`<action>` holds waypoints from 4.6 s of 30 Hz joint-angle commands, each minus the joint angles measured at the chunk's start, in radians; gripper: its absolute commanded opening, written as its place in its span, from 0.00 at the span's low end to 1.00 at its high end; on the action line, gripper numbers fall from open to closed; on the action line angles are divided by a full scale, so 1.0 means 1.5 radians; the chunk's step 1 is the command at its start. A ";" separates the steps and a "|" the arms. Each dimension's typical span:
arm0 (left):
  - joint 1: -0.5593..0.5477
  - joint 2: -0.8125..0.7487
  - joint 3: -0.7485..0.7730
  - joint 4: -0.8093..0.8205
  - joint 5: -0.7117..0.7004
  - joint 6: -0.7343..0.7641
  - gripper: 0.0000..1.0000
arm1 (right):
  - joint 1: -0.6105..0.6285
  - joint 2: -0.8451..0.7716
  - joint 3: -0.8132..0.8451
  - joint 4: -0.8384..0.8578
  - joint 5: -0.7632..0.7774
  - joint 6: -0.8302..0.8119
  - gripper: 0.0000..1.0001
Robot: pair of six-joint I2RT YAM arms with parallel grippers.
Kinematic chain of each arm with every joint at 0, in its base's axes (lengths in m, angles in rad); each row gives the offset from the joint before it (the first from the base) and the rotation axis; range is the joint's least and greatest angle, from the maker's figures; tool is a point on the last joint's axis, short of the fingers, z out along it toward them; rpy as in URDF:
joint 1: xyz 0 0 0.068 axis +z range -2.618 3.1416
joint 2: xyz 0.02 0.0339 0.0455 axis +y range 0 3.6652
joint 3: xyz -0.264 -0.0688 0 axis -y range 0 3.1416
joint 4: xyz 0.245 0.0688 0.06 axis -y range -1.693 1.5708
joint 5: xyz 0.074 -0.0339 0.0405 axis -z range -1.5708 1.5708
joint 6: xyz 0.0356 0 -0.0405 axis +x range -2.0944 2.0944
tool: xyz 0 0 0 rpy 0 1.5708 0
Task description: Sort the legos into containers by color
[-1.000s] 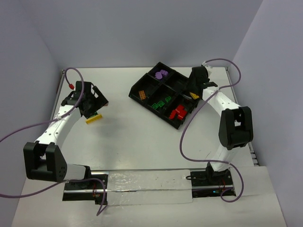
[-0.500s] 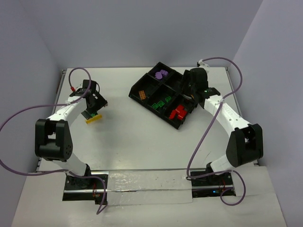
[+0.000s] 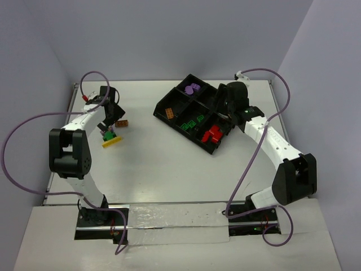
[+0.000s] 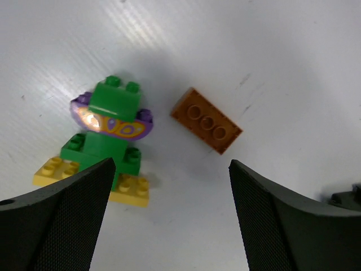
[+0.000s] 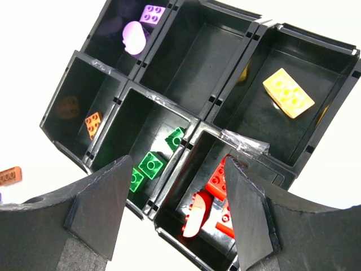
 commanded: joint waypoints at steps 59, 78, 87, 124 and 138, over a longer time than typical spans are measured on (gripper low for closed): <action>-0.096 0.246 0.264 -0.118 -0.051 -0.059 0.44 | 0.025 -0.033 0.000 -0.028 0.011 -0.020 0.73; -0.223 0.072 0.194 0.010 -0.017 0.163 0.37 | 0.029 -0.070 -0.021 -0.036 0.030 -0.014 0.73; -0.300 0.146 0.337 0.005 0.038 0.221 0.39 | 0.029 -0.082 -0.031 -0.038 0.032 -0.011 0.73; 0.017 -0.210 -0.114 -0.039 -0.030 0.086 0.90 | 0.039 -0.085 -0.059 -0.002 -0.003 -0.001 0.73; 0.029 -0.066 -0.040 -0.055 -0.015 0.156 0.83 | 0.047 -0.072 -0.048 0.004 -0.013 0.001 0.73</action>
